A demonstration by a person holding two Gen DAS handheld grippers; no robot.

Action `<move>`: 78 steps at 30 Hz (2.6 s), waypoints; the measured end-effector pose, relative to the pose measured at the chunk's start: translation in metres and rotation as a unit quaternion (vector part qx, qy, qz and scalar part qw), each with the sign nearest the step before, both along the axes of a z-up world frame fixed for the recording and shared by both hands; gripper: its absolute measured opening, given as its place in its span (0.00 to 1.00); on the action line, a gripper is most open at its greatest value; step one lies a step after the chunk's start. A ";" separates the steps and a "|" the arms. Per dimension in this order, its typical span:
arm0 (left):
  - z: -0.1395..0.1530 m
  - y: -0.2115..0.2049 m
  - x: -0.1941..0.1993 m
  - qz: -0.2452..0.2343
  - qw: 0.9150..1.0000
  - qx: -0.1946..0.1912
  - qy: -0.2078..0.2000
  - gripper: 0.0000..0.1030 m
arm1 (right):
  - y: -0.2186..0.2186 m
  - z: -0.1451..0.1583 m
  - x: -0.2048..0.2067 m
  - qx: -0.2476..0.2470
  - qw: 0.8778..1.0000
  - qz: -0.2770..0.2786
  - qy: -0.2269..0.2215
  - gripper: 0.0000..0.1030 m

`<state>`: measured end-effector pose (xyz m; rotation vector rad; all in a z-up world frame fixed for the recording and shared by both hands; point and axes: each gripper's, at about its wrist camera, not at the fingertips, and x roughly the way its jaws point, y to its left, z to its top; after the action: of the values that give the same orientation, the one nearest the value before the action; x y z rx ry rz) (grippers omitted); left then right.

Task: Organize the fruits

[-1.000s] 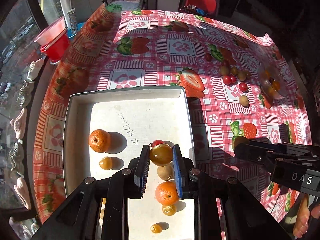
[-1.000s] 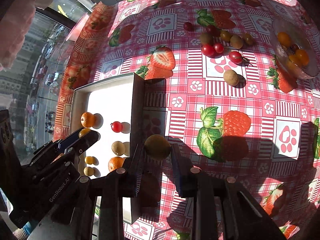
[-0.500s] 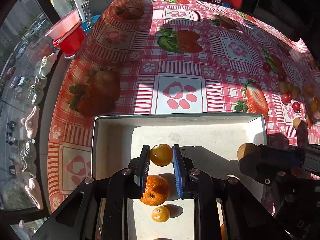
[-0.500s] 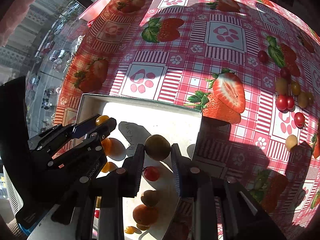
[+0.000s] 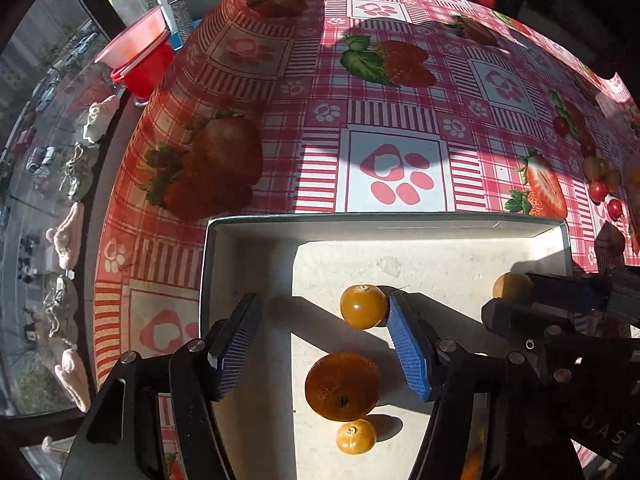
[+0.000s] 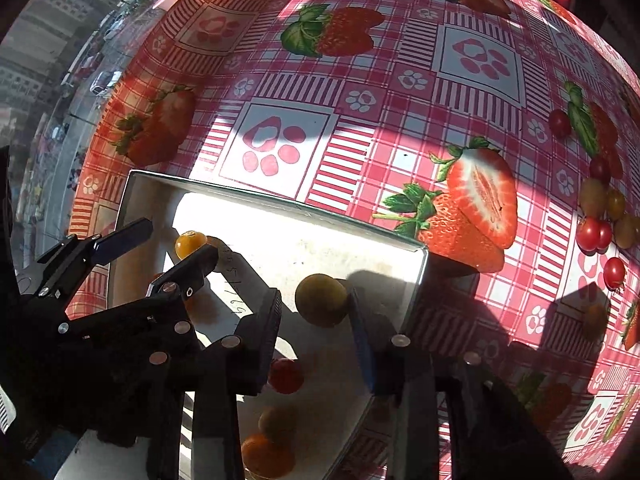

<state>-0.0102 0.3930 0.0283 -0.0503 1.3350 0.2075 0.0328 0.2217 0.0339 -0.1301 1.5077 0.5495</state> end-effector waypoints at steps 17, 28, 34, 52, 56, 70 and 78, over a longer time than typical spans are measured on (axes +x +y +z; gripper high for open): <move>0.048 -0.022 -0.064 0.004 1.000 -0.016 -0.016 0.98 | -0.030 0.060 -0.048 0.007 0.999 -0.027 -0.028 0.88; 0.062 -0.054 -0.121 -0.030 0.999 -0.013 0.004 0.98 | -0.042 0.071 -0.106 -0.037 0.999 -0.004 -0.023 0.88; 0.069 -0.054 -0.143 -0.031 0.999 -0.020 0.020 0.98 | -0.048 0.082 -0.128 -0.050 0.998 0.002 -0.025 0.88; 0.080 -0.060 -0.174 -0.070 0.996 -0.006 0.046 0.98 | -0.048 0.106 -0.163 -0.069 0.997 0.027 -0.027 0.88; 0.084 -0.061 -0.174 -0.077 0.996 0.000 0.044 0.98 | -0.046 0.106 -0.167 -0.074 0.996 0.037 -0.026 0.88; 0.088 -0.069 -0.171 -0.095 0.994 0.014 0.046 0.98 | -0.042 0.106 -0.168 -0.080 0.995 0.047 -0.032 0.88; 0.087 -0.072 -0.171 -0.100 0.994 0.019 0.049 0.98 | -0.043 0.104 -0.167 -0.077 0.996 0.041 -0.029 0.88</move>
<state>-0.1815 0.3209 0.1158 0.1261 1.4237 0.0663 -0.1343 0.1782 0.1384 -0.3260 1.4933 0.4891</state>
